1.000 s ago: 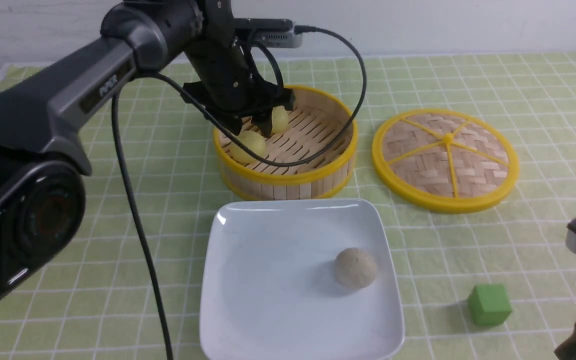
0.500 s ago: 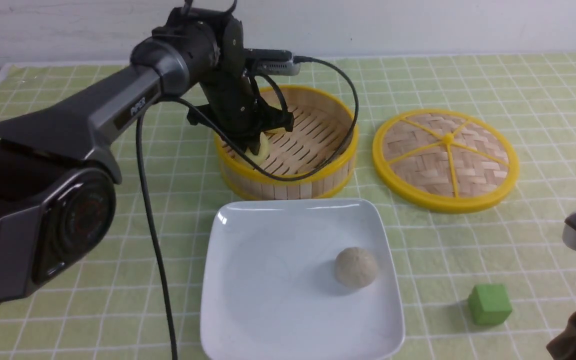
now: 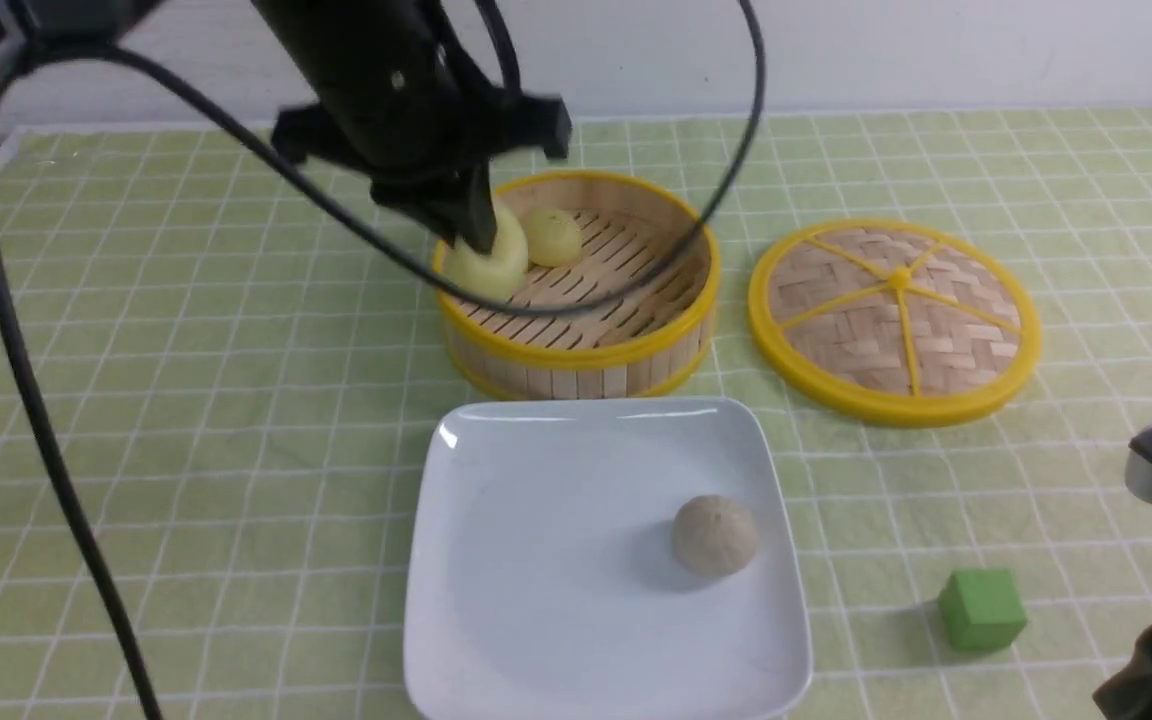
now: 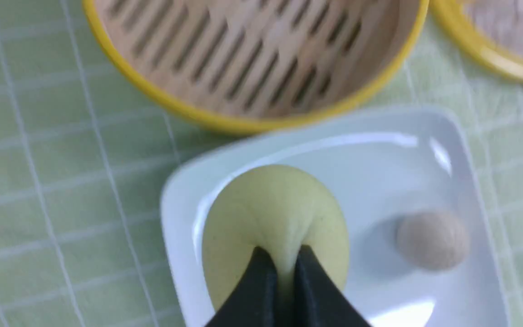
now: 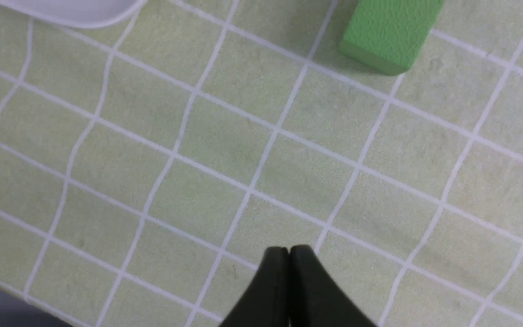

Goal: Put the steamed buns into the plate on the green tablecloth.
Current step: 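Carry the bun from the bamboo steamer to the plate with the left gripper, then reach into the bamboo steamer and grasp a bun with the left gripper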

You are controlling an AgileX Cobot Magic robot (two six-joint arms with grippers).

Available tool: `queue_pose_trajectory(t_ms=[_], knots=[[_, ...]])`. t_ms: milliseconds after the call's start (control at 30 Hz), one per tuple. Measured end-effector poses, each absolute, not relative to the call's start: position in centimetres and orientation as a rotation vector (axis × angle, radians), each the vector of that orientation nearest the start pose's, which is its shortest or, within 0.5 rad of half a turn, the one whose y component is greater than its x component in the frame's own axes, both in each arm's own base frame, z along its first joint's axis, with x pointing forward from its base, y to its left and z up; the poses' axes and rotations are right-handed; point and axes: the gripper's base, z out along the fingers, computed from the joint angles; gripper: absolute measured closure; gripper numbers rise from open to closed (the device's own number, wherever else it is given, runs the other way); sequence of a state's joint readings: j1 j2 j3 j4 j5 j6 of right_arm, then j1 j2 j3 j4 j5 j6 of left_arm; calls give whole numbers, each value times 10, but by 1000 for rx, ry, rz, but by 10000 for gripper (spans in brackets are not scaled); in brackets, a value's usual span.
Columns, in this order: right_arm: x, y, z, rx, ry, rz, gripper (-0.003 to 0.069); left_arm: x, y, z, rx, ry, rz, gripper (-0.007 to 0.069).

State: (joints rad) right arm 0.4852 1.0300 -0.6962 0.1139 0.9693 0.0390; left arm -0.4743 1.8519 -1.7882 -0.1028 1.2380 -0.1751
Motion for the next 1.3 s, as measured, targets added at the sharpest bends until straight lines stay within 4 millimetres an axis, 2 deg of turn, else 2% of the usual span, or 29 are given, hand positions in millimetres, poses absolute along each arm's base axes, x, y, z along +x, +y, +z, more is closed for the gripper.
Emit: queue_pose_trajectory(t_ms=[133, 200, 267, 333, 433, 500, 533, 567, 700, 733, 767, 800, 867, 900, 967, 1000, 1033, 1067, 1100, 1200, 1300], knots=[[145, 86, 260, -557, 2754, 272, 639, 331, -212, 250, 499, 2981, -215, 575], [145, 86, 260, -556, 2748, 273, 636, 332, -215, 229, 469, 3019, -189, 538], [146, 86, 261, -553, 2742, 278, 633, 337, -215, 212, 427, 3030, -156, 463], [146, 86, 261, -552, 2739, 279, 631, 341, -216, 205, 402, 3022, -136, 386], [146, 86, 261, -552, 2738, 277, 628, 344, -217, 205, 381, 3009, -141, 276], [146, 86, 261, -552, 2737, 278, 625, 346, -218, 211, 369, 2997, -146, 251], [146, 87, 261, -552, 2735, 278, 623, 352, -220, 222, 348, 2969, -153, 264], [146, 87, 261, -552, 2735, 278, 622, 356, -219, 230, 334, 2951, -161, 293], [147, 87, 261, -550, 2730, 279, 618, 387, -210, 265, 234, 2873, -231, 559], [147, 87, 261, -550, 2730, 279, 618, 389, -210, 266, 227, 2870, -235, 567], [147, 87, 261, -550, 2729, 280, 618, 411, -202, 275, 141, 2828, -295, 608], [147, 87, 261, -550, 2729, 280, 618, 411, -202, 275, 140, 2829, -295, 610], [147, 87, 261, -549, 2728, 280, 617, 440, -194, 284, 60, 2752, -361, 604], [147, 87, 261, -549, 2728, 280, 617, 448, -193, 281, 49, 2744, -365, 591], [147, 87, 261, -547, 2722, 281, 617, 469, -191, 277, 25, 2701, -375, 517], [147, 87, 261, -547, 2721, 282, 617, 471, -191, 273, 23, 2706, -373, 509], [148, 87, 261, -546, 2719, 282, 616, 481, -193, 273, 23, 2671, -384, 426], [148, 87, 261, -546, 2719, 282, 616, 483, -194, 269, 23, 2675, -382, 426], [148, 87, 261, -546, 2716, 283, 615, 490, -197, 264, 23, 2651, -391, 353], [148, 87, 261, -545, 2711, 283, 613, 504, -201, 245, 23, 2618, -381, 201], [148, 87, 261, -543, 2708, 286, 610, 513, -202, 232, 40, 2588, -359, 99]])
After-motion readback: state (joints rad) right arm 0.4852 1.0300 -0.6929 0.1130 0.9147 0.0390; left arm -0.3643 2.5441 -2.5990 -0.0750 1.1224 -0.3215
